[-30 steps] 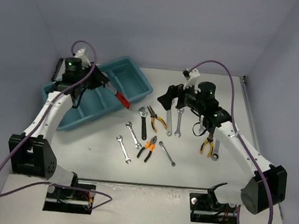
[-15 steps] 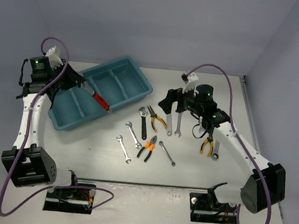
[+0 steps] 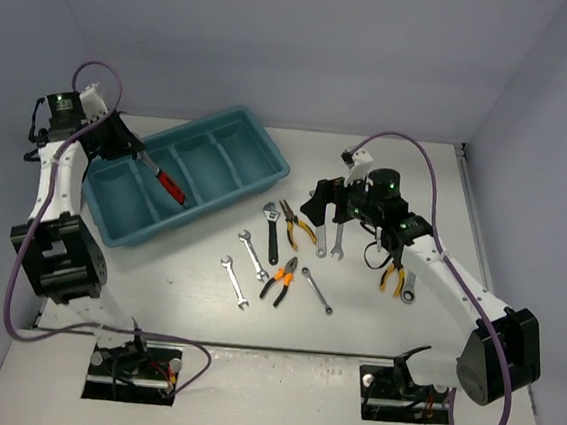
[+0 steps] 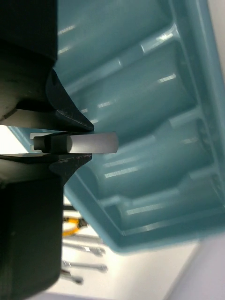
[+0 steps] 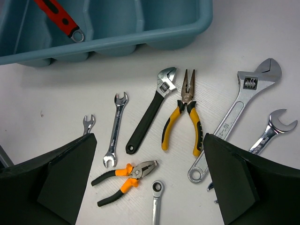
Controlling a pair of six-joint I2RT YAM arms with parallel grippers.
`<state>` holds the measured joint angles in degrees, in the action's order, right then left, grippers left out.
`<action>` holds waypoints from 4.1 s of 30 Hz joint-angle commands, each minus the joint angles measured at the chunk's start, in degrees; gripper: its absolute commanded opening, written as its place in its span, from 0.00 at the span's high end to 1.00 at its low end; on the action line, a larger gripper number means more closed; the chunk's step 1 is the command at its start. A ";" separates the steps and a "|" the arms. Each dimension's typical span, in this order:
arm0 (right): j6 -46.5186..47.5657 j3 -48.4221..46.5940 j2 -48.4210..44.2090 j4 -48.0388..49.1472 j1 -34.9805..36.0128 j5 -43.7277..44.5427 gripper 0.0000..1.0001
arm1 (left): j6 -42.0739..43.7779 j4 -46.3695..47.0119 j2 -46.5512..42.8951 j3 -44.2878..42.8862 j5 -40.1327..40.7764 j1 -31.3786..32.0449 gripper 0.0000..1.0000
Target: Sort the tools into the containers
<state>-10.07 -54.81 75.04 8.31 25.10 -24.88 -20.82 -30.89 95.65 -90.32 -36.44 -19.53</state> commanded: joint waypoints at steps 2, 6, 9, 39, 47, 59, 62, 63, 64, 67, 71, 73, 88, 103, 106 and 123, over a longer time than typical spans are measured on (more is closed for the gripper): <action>-0.47 0.64 -3.48 2.94 -0.25 0.20 0.05 | 6.76 -3.24 5.84 -10.32 -0.30 0.03 1.00; -0.55 1.08 -3.03 2.86 -0.32 1.31 0.05 | 8.87 -6.08 12.43 -15.27 2.28 1.62 1.00; -0.84 1.20 -2.17 2.76 -0.32 3.71 0.05 | 9.58 -6.99 16.03 -17.64 6.78 3.69 1.00; -2.32 -11.10 15.03 -0.94 -0.32 28.71 0.18 | -0.72 -6.99 4.84 -11.42 27.11 10.82 0.33; -4.01 -18.80 26.45 -3.22 -0.05 32.42 0.30 | -6.11 -6.99 -10.15 -3.49 25.03 16.95 0.27; -4.75 -26.88 40.43 -5.62 1.12 34.37 0.35 | -7.63 -7.71 -29.96 15.91 23.70 24.97 0.15; -5.31 -28.06 42.67 -5.85 1.18 34.55 0.38 | -8.35 -7.96 -33.38 19.52 23.91 25.94 0.15; -5.31 -28.33 43.32 -5.98 1.24 34.76 0.39 | -8.58 -7.97 -34.27 20.68 24.02 26.09 0.15; -5.31 -28.66 44.44 -6.15 1.45 35.19 0.40 | -8.74 -8.02 -34.81 21.54 23.91 26.31 0.15; -5.38 -29.18 45.96 -6.73 1.81 35.78 0.46 | -9.05 -8.29 -35.93 23.00 23.60 26.77 0.15; -6.38 -28.77 47.06 -7.73 2.05 36.59 0.53 | -9.24 -8.39 -36.74 23.87 23.98 27.17 0.15; -7.03 -28.69 47.43 -8.05 2.06 36.97 0.58 | -9.31 -8.39 -36.52 23.87 24.14 27.25 0.15; -4.71 -21.85 41.27 -13.82 2.14 31.60 1.00 | -12.00 -5.58 -26.59 17.05 25.56 37.93 0.15; 4.07 -13.65 28.82 -16.16 2.23 26.35 1.00 | -17.74 6.50 -16.31 17.81 21.94 44.85 0.15; 5.07 -11.31 25.81 -14.14 2.23 25.54 1.00 | -18.63 8.81 -14.67 18.26 21.29 45.80 0.15; 2.07 -4.87 25.56 -13.97 3.09 24.62 1.00 | -18.79 10.57 -11.05 18.25 20.17 48.62 0.15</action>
<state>-6.43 -60.53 102.78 -6.23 27.32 -1.34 -39.31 -23.57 86.89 -70.81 -15.66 28.88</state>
